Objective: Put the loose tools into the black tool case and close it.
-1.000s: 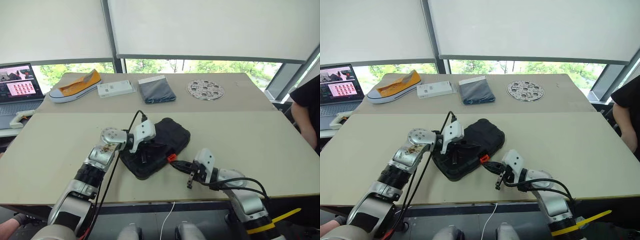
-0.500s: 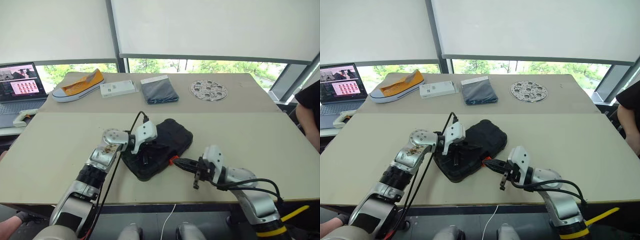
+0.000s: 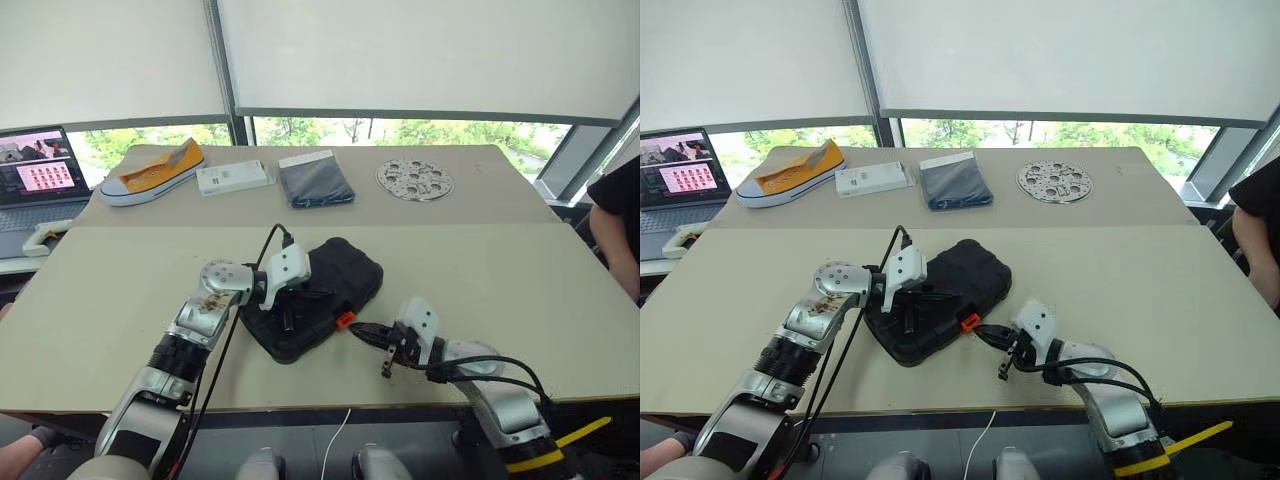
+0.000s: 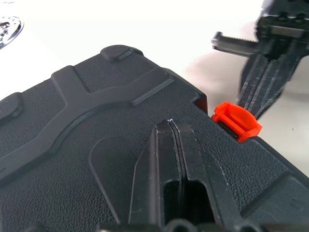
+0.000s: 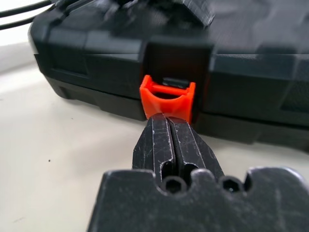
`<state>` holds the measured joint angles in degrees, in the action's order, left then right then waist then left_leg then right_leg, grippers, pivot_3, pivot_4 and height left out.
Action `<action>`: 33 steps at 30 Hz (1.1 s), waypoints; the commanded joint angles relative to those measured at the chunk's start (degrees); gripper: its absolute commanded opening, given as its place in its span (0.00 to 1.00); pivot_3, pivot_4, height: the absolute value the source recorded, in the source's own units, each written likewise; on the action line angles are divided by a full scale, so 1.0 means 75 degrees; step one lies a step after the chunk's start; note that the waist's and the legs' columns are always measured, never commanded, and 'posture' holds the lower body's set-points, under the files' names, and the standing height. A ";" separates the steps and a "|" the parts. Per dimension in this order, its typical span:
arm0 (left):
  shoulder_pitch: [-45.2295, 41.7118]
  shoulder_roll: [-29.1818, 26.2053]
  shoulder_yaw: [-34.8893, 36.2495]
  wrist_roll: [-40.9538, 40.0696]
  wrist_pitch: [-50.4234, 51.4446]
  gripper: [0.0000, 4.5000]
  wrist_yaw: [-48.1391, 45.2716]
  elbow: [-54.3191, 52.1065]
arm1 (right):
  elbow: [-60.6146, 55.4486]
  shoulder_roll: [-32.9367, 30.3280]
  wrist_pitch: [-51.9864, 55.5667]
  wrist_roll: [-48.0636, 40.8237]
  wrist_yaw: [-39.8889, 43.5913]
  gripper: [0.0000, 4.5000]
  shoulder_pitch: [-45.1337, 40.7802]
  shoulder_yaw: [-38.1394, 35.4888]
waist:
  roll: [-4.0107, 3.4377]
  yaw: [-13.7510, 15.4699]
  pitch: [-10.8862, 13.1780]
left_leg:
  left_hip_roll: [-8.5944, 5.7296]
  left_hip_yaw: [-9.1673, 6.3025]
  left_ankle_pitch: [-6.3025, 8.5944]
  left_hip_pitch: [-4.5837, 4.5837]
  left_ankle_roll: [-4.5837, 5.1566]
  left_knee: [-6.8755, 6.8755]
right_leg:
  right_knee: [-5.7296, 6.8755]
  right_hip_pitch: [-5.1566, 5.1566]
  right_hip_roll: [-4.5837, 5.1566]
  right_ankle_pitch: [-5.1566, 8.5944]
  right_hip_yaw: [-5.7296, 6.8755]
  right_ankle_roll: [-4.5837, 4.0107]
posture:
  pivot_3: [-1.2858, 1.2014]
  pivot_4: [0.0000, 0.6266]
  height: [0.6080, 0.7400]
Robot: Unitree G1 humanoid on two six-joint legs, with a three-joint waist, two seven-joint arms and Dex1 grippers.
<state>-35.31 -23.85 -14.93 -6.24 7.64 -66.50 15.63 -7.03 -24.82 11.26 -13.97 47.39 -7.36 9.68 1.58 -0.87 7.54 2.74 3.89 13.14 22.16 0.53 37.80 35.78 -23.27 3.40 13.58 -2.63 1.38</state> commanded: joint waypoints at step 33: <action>0.3439 -0.2776 0.3656 -0.2198 -0.0247 1.00 -0.0730 -0.1007 | -0.0201 -0.2101 -0.2800 -0.0645 0.1765 0.95 0.1815 -0.2903 | 0.0046 0.0003 0.0088 | 0.0007 0.0005 0.0014 0.0112 -0.0005 -0.0065 | 0.0000 -0.0145 -0.0005 0.0017 0.0010 0.0021 | 0.52 0.24 1.00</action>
<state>-11.19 -43.36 9.83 -22.60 5.98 -72.47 7.31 -10.28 -39.69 -5.00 -19.55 59.62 5.98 -9.44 1.93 -0.85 8.20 2.81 3.93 13.24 22.99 0.49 37.31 35.77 -24.36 3.40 13.71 -2.55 1.54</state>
